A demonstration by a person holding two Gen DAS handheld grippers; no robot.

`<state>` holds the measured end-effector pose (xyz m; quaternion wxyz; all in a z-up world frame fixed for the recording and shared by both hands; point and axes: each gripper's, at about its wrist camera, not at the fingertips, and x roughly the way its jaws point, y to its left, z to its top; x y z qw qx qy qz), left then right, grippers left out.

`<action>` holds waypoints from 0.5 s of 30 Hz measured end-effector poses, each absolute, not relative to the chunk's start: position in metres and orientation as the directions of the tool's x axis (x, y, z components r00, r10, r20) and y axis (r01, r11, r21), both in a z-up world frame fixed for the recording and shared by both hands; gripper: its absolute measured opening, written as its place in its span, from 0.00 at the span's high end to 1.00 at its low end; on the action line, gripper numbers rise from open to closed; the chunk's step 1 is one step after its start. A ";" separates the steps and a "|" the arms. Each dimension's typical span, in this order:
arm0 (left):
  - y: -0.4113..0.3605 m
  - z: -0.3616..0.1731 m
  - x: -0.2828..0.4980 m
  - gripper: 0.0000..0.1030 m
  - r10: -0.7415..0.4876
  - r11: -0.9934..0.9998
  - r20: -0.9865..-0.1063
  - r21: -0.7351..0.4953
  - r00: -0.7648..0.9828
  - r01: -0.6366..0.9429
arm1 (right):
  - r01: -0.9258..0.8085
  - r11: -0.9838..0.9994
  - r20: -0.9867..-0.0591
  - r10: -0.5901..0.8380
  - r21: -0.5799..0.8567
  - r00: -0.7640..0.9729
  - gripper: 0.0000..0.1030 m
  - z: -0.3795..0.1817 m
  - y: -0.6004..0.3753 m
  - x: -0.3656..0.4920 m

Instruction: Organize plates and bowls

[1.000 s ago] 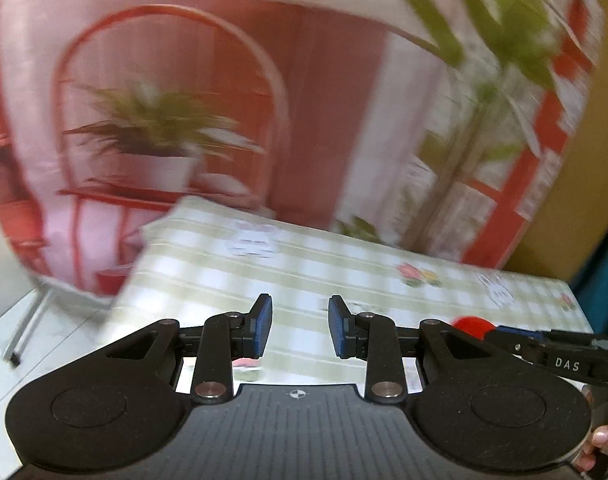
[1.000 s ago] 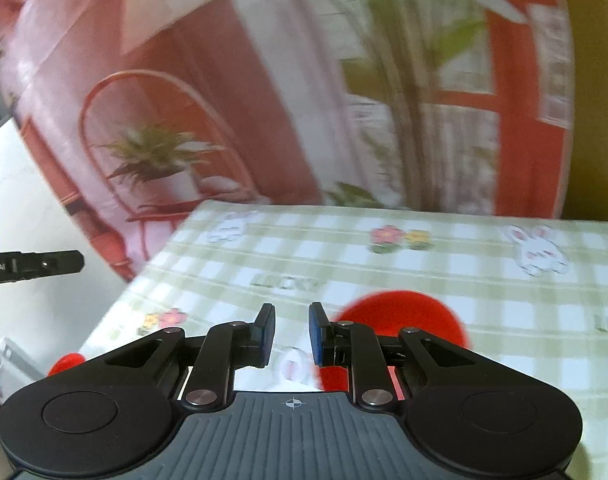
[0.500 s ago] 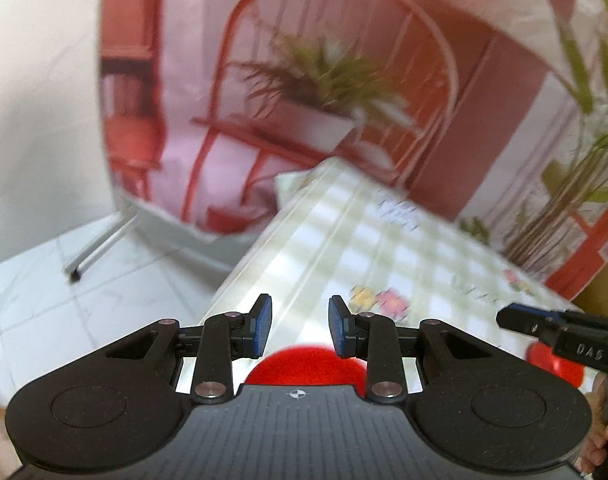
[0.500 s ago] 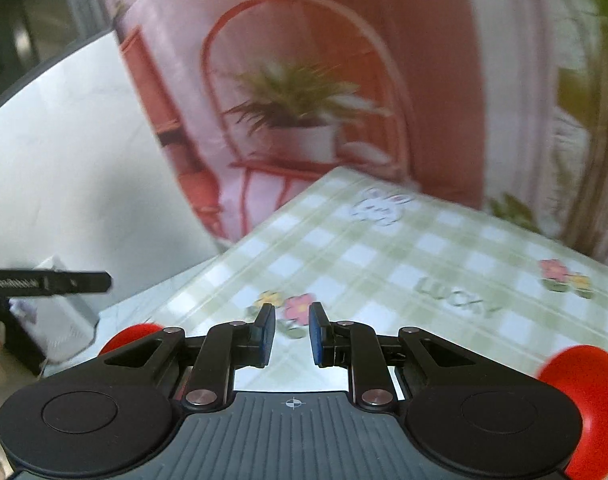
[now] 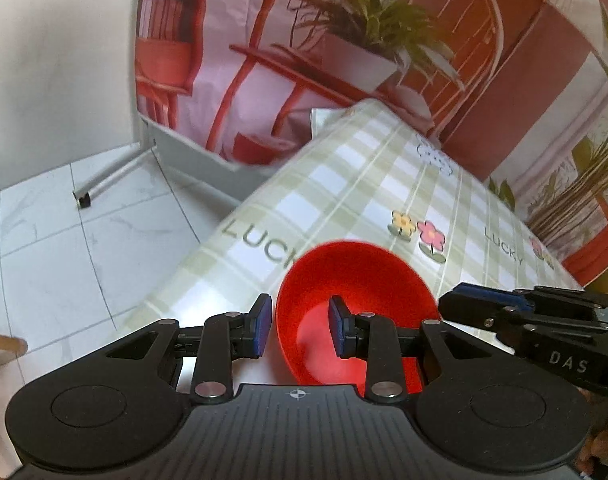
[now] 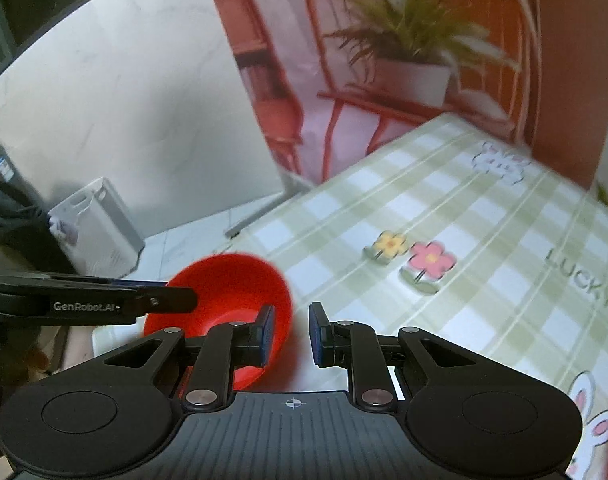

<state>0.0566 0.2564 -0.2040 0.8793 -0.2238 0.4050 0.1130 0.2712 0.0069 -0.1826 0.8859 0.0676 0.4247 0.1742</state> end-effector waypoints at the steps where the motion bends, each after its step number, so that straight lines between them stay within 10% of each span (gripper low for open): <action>1: 0.256 -0.206 0.056 0.69 0.011 0.872 -0.765 -0.307 0.644 -0.380 | -0.251 0.929 -0.732 0.369 0.271 0.573 0.82 -0.184 0.008 0.270; 15: 0.249 -0.209 0.048 0.71 0.014 0.875 -0.756 -0.308 0.655 -0.374 | -0.243 0.929 -0.755 0.369 0.280 0.542 0.87 -0.193 0.012 0.264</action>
